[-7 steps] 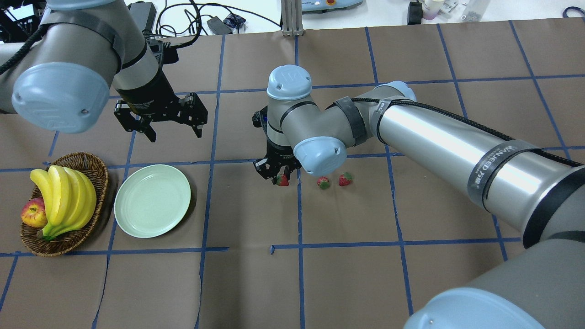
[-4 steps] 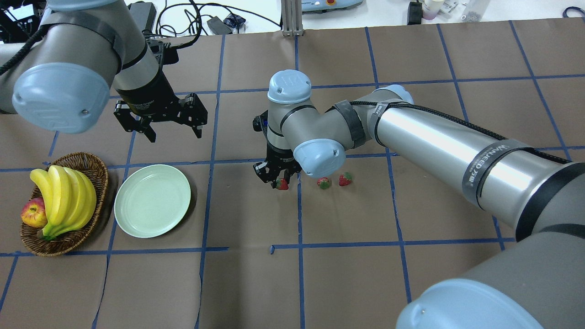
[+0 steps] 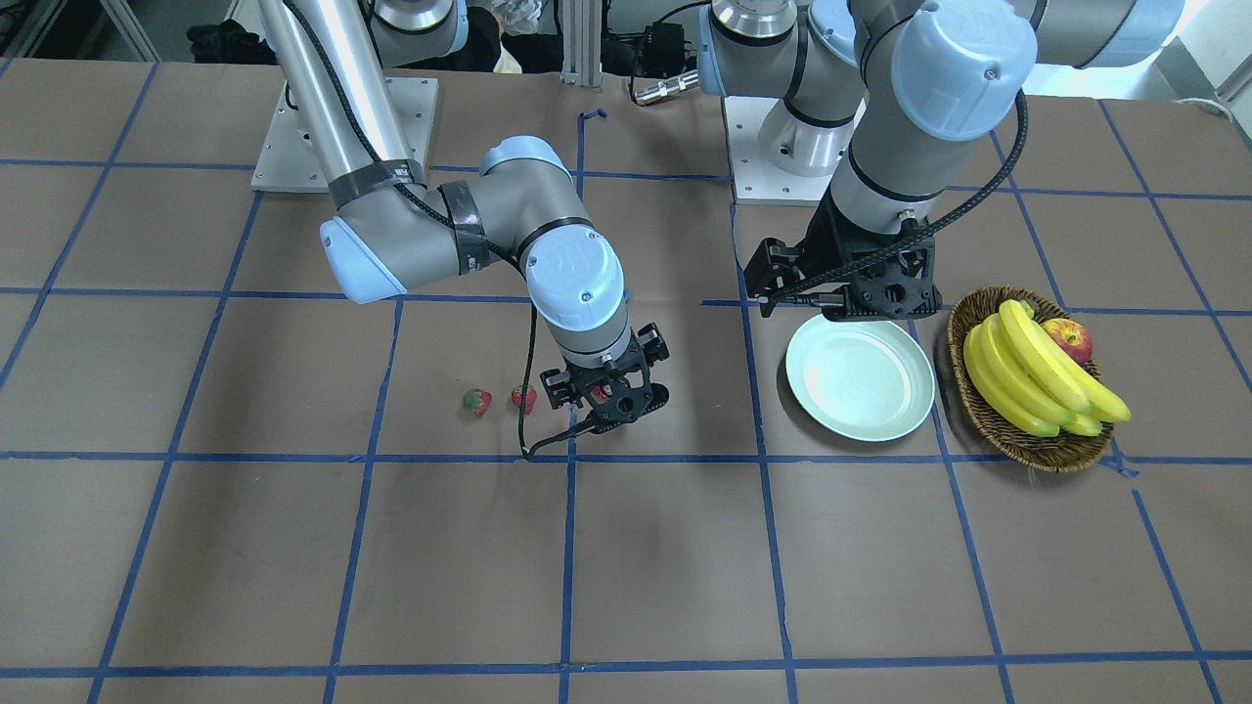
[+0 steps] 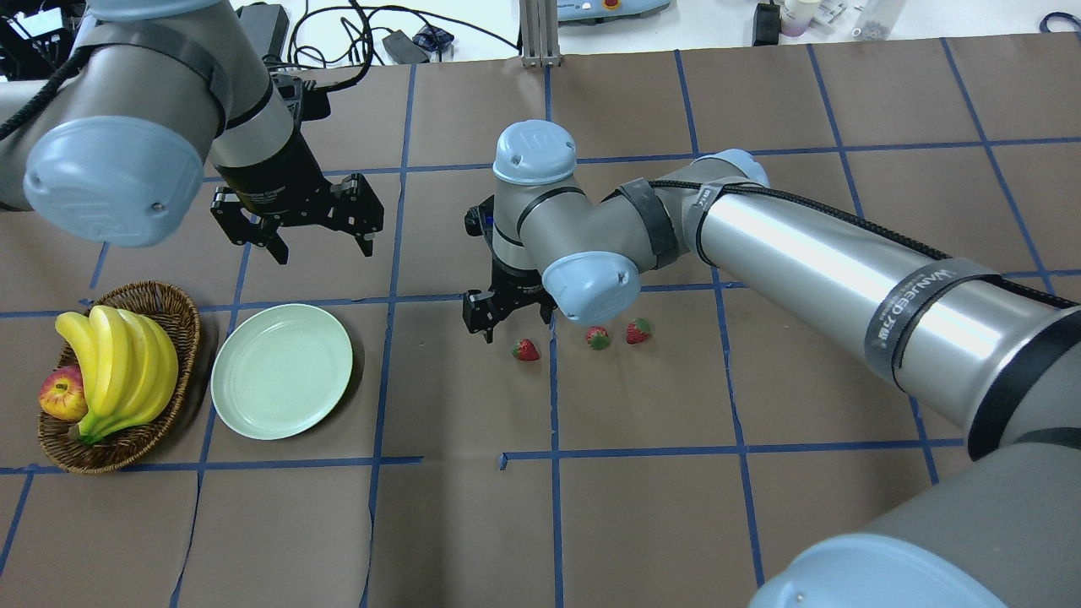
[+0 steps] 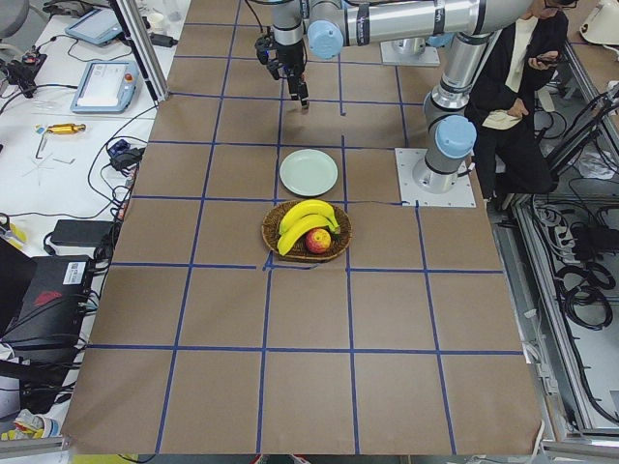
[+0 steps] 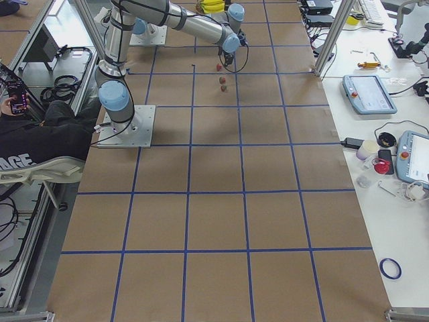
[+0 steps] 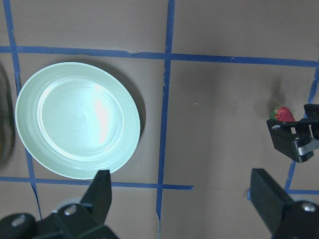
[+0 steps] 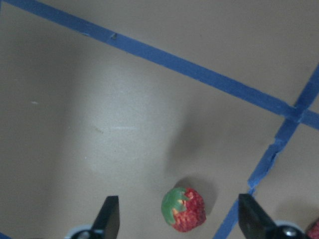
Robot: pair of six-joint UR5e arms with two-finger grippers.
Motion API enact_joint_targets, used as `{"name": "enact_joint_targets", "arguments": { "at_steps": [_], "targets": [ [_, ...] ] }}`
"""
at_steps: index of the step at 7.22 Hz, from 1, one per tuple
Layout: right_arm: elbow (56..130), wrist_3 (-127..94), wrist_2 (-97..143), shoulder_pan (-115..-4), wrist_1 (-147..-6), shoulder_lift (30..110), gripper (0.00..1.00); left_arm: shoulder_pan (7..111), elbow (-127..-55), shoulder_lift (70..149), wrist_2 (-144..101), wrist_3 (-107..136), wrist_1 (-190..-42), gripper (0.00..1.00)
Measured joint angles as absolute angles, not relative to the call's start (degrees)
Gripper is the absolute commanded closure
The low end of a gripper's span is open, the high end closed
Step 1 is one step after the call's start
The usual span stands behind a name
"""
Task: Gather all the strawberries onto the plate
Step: 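Move the right gripper back down over the next strawberry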
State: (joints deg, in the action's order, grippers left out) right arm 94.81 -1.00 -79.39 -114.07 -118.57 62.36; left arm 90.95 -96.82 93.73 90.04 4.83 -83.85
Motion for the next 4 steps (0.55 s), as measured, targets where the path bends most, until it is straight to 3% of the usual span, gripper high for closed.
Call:
{"name": "enact_joint_targets", "arguments": {
  "at_steps": [4],
  "targets": [
    [95.5, 1.7, -89.2, -109.8, -114.8, 69.6, 0.00, 91.0, -96.9, 93.9, 90.0, 4.8, -83.9, 0.00]
  ]
}}
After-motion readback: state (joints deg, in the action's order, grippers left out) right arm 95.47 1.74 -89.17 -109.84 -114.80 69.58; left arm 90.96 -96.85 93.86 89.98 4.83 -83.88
